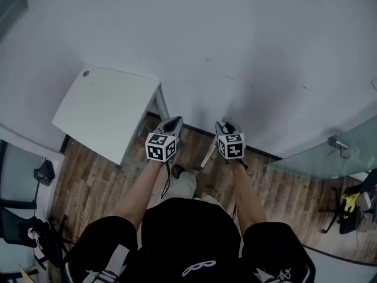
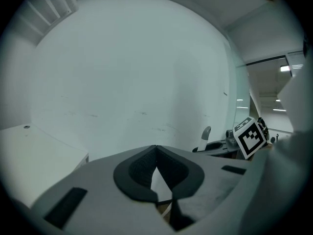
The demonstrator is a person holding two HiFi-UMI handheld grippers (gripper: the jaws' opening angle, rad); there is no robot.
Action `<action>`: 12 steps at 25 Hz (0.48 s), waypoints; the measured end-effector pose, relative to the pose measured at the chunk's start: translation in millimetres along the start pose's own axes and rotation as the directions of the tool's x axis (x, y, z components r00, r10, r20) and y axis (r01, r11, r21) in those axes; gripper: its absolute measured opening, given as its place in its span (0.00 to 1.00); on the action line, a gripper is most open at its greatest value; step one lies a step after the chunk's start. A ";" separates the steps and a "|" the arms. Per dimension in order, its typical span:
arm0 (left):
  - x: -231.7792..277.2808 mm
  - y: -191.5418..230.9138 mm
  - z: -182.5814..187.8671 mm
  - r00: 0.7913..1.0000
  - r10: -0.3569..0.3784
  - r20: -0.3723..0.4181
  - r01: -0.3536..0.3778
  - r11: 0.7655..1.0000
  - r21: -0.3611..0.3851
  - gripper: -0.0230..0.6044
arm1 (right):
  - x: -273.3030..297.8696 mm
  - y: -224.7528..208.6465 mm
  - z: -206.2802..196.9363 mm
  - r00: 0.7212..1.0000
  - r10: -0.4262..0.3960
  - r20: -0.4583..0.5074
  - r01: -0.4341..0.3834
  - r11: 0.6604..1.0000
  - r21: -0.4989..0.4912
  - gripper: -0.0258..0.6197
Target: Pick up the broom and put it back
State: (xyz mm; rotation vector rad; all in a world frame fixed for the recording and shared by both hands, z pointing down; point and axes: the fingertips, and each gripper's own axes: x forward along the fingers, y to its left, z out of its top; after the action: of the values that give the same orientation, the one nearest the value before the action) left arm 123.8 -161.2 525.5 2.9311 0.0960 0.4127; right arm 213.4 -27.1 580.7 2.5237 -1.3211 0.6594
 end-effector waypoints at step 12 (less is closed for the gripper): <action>-20.6 -76.7 5.5 0.987 -0.159 -0.011 0.160 0.986 0.048 0.07 | -116.3 -32.1 -18.8 0.982 -0.189 0.020 0.187 0.979 0.079 0.22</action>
State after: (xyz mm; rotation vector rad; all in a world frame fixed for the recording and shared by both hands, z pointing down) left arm 102.6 -88.7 500.5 2.9410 0.3438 0.4012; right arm 176.6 82.5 541.6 2.6851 -1.0665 0.6481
